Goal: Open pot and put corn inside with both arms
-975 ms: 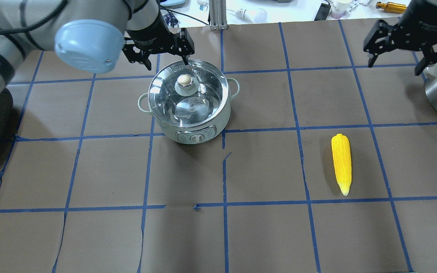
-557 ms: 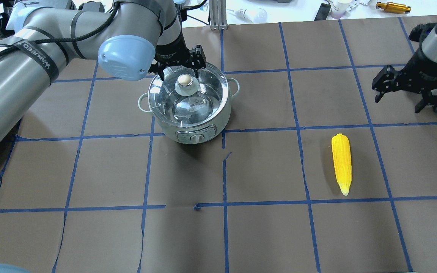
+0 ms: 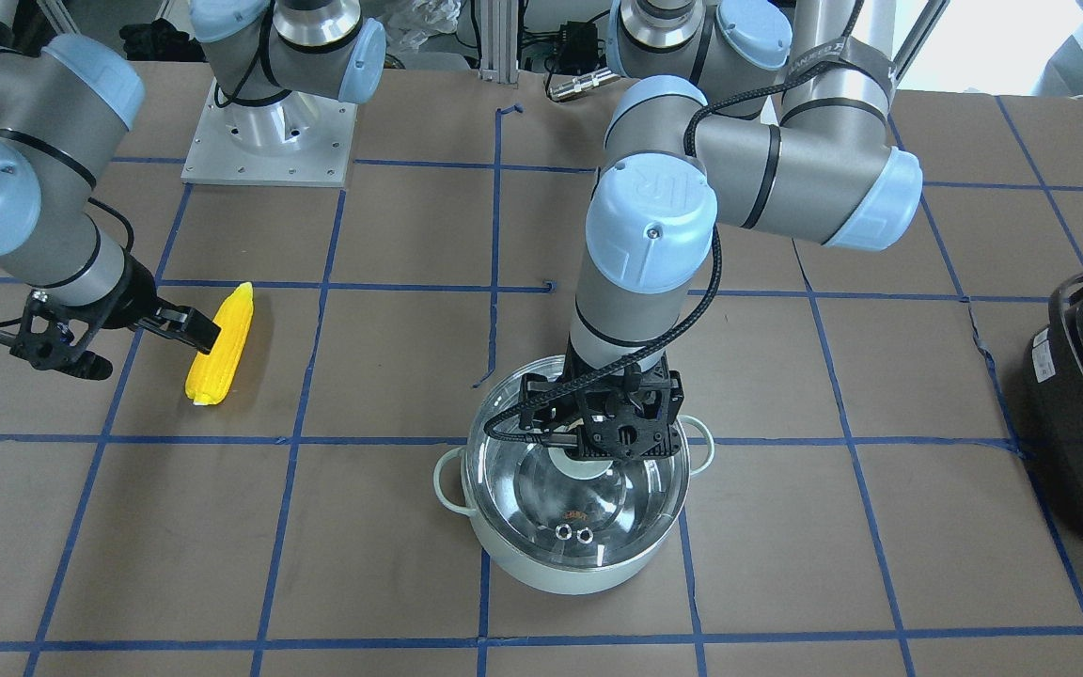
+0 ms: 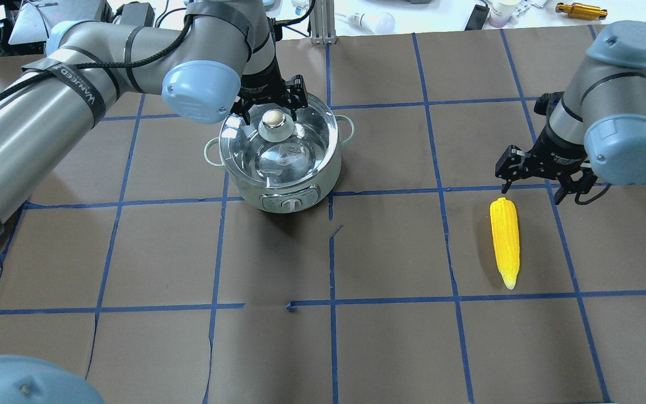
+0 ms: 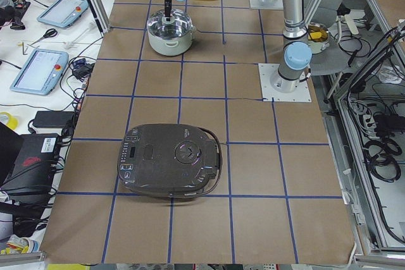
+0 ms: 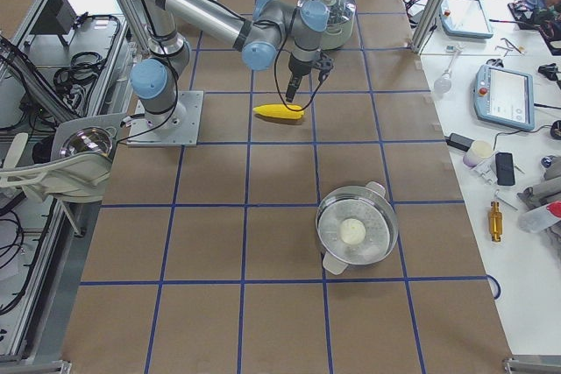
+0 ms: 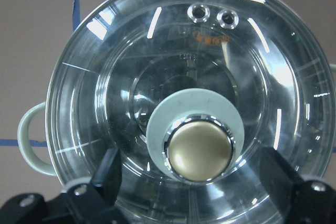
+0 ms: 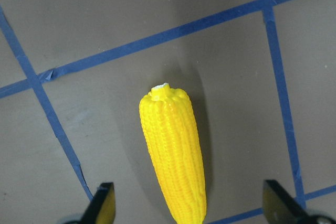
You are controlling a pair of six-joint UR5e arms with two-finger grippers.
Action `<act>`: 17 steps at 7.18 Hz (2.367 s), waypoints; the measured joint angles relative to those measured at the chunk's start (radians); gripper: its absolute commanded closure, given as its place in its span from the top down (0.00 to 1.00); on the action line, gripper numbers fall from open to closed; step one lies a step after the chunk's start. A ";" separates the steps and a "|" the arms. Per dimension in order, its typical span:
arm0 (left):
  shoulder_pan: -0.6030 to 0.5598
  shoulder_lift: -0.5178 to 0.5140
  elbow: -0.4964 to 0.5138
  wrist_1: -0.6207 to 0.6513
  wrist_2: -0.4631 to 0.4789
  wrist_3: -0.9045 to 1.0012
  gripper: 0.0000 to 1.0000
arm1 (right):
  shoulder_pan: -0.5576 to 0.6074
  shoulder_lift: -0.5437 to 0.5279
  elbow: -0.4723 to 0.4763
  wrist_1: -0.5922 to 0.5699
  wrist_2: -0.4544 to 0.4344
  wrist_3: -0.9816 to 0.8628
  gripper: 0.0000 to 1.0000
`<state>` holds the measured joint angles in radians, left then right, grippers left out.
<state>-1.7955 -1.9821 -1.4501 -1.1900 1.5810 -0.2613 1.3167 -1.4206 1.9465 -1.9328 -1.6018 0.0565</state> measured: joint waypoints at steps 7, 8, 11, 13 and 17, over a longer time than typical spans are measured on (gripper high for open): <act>-0.004 -0.004 0.008 0.026 0.000 0.025 0.03 | 0.009 0.052 0.219 -0.172 -0.046 0.005 1.00; 0.000 0.017 0.038 0.008 -0.001 0.027 0.03 | 0.009 0.053 0.222 -0.199 -0.054 0.007 0.91; 0.078 0.067 0.123 -0.144 0.001 0.056 0.01 | 0.009 0.072 0.220 -0.285 -0.039 0.025 0.00; 0.219 0.097 0.065 -0.154 0.000 0.219 0.00 | 0.009 0.082 0.208 -0.305 -0.019 0.058 0.00; 0.507 0.113 -0.149 -0.010 -0.057 0.474 0.00 | 0.146 0.082 -0.107 -0.201 -0.029 0.121 0.00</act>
<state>-1.2884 -1.8686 -1.5986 -1.1998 1.5235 0.2128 1.4631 -1.3387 1.8392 -2.1337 -1.6303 0.1775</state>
